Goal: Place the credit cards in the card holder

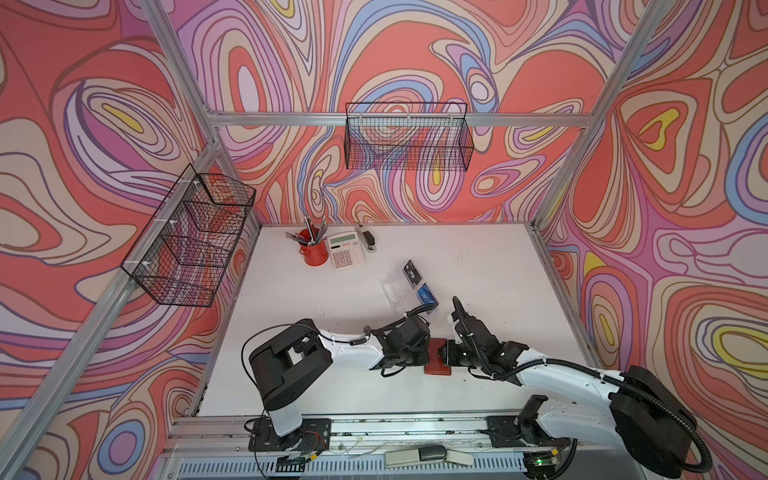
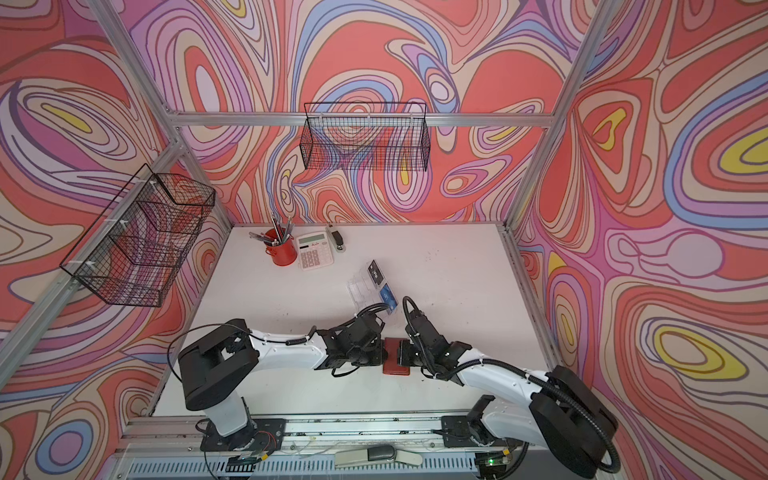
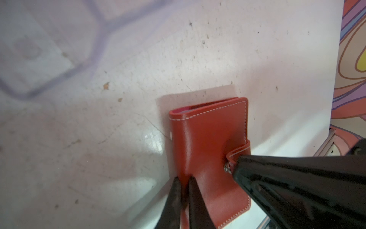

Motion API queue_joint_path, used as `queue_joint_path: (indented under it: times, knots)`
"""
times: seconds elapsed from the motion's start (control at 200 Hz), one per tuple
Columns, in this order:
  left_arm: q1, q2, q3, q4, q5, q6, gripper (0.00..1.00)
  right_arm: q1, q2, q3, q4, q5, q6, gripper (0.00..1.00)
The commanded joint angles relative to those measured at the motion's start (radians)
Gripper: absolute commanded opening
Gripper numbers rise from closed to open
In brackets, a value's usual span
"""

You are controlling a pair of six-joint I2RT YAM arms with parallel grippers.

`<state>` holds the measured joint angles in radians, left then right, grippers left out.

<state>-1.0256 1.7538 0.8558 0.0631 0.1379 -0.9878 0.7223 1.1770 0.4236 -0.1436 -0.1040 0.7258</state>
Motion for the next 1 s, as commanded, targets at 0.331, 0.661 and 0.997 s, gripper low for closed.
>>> queue_joint_path:
  times: [0.331, 0.661, 0.997]
  knots:
    - [-0.007, 0.066, -0.026, -0.107, -0.011, 0.014, 0.1, 0.008, 0.007, 0.003, -0.062, -0.009, -0.011, 0.0]
    - [-0.007, 0.069, -0.02, -0.109, -0.011, 0.015, 0.1, 0.008, 0.002, -0.022, -0.048, -0.004, -0.012, 0.0]
    - [-0.007, 0.071, -0.015, -0.112, -0.002, 0.021, 0.1, 0.008, -0.007, -0.038, -0.046, 0.007, -0.019, 0.0]
